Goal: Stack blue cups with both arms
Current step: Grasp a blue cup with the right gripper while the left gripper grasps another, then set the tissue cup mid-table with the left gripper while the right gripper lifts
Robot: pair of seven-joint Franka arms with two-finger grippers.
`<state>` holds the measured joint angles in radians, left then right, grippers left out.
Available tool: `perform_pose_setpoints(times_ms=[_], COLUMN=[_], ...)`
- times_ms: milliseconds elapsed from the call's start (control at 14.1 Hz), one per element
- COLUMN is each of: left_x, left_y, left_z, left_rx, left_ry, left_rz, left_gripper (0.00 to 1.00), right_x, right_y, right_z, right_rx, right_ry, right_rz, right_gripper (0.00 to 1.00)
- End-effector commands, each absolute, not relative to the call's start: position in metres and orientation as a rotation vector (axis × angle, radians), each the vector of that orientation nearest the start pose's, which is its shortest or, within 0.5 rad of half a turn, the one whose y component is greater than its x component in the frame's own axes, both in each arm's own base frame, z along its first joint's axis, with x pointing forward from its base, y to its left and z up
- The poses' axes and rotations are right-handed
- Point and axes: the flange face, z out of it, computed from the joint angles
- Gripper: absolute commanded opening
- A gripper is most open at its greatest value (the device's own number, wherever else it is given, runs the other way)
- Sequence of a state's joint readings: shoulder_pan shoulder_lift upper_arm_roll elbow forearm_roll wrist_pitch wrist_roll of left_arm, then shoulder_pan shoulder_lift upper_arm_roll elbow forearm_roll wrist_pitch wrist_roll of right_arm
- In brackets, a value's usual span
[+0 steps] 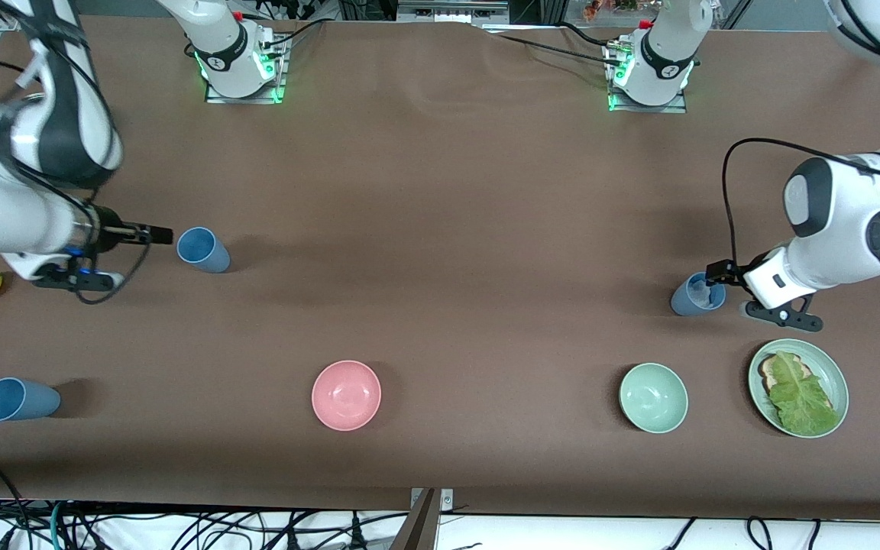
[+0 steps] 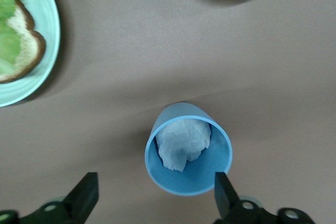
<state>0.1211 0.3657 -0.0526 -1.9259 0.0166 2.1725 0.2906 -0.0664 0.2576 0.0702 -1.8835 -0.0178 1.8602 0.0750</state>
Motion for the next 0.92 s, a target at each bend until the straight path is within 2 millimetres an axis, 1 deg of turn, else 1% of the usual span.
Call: perform_pose_setpoints(times_ms=[0,71,142,213,284,355,497,639,710,781,852], left_x=[0.609,0.609,0.609,0.610,0.610,0.611,0.612,0.615,0.621,0.623,0.629], left_y=[0.043,0.043,0.044,0.045,0.045,0.046,0.043,0.033,0.028,0.016,-0.006], left_z=[0.261,0.254,0.253,0.252,0.250,0.251,0.253,0.261,0.270,0.278,0.292], left_rx=[-3.124,-3.115,-3.087,-3.068,-3.068,-3.068,-3.069,-3.069,-3.074,-3.085,-3.104], left_ry=[0.416,0.428,0.458,0.476,0.478,0.475,0.475,0.474,0.466,0.477,0.468], left_rz=[0.176,0.192,0.195,0.203,0.205,0.201,0.202,0.184,0.159,0.183,0.184], left_gripper=[0.66,0.46,0.16,0.00,0.00,0.00,0.00,0.00,0.00,0.00,0.00], right_x=[0.550,0.546,0.544,0.543,0.543,0.543,0.543,0.544,0.544,0.544,0.544], right_y=[-0.002,-0.003,-0.004,-0.006,-0.012,-0.017,-0.017,-0.021,-0.026,-0.026,-0.027], right_z=[0.323,0.312,0.304,0.300,0.294,0.292,0.287,0.274,0.271,0.270,0.269], right_rx=[-3.135,-3.138,-3.141,-3.140,-3.139,-3.139,-3.137,-3.134,-3.135,-3.135,-3.134], right_ry=[0.075,0.073,0.069,0.052,0.059,0.054,0.039,0.050,0.064,0.064,0.069], right_rz=[0.383,0.364,0.349,0.342,0.345,0.340,0.347,0.359,0.360,0.365,0.365], right_gripper=[1.00,1.00,1.00,1.00,1.00,1.00,1.00,1.00,1.00,1.00,1.00])
